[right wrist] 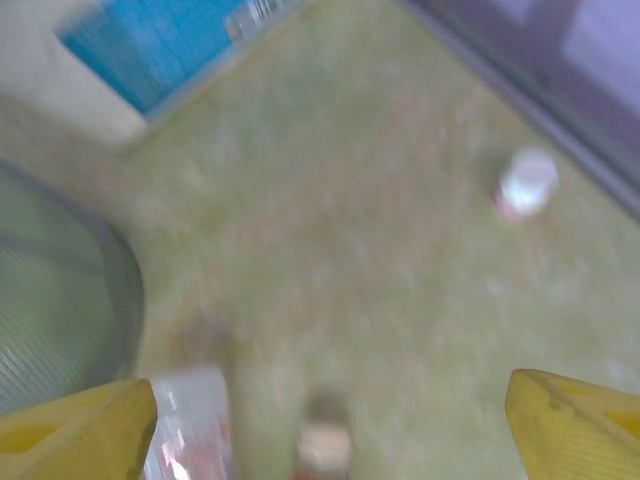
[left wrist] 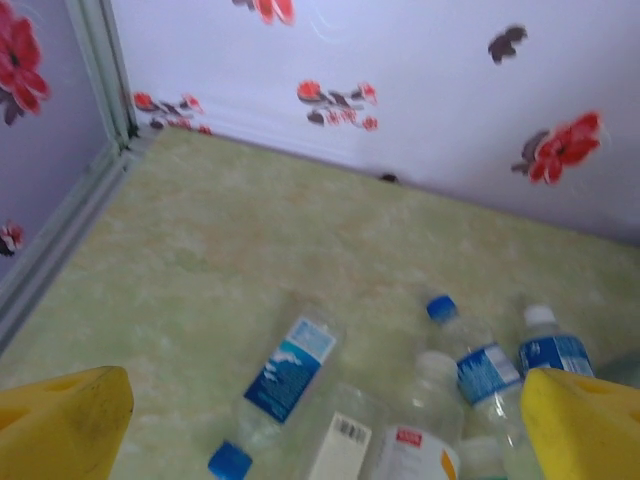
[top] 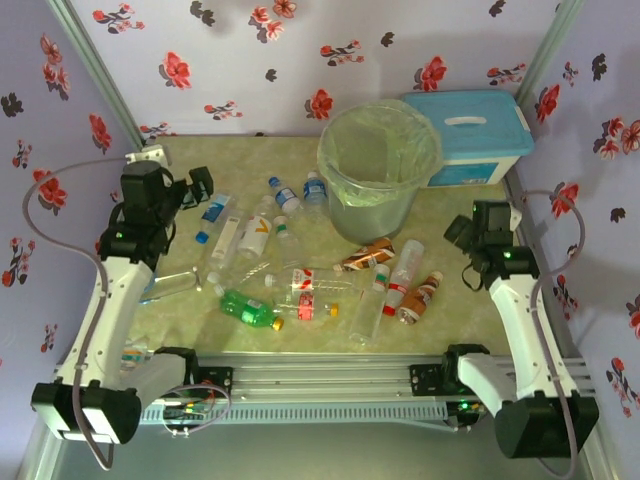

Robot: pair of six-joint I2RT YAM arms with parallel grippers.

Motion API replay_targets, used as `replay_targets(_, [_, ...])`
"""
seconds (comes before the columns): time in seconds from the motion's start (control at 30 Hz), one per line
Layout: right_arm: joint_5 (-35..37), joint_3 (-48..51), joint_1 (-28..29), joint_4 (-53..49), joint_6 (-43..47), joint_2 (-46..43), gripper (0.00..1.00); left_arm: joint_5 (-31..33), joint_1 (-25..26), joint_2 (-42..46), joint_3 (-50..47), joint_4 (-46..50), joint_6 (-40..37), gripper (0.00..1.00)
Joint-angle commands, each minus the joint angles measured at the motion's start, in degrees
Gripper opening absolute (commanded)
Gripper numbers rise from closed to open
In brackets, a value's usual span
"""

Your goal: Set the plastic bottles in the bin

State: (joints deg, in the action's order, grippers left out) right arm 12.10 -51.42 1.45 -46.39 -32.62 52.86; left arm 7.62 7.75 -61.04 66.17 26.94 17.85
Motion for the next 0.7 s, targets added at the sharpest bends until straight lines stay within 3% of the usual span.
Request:
replay_targets(0.0, [-9.66,1.98,1.23,-15.57,-6.44,-1.91,0.87,-5.03,0.07,-2.28,3.46,13.05,-1.76,1.0])
replay_targets(0.07, [-13.5,3.98,3.63,-15.17,-9.1,-1.98,0.86,-7.32,0.01,-3.62,4.27,12.8,-1.93,1.0])
replay_targets(0.37, [-17.9,12.98,14.72,-6.44,-17.7,1.7,0.84,-11.44,0.04,-8.14,5.85,11.51,-3.7,1.0])
replay_targets(0.67, [-18.8,20.51,15.84,0.73,-20.02,2.93,0.81,-11.58,-0.11,-11.6,5.79,10.36,-4.09,1.0])
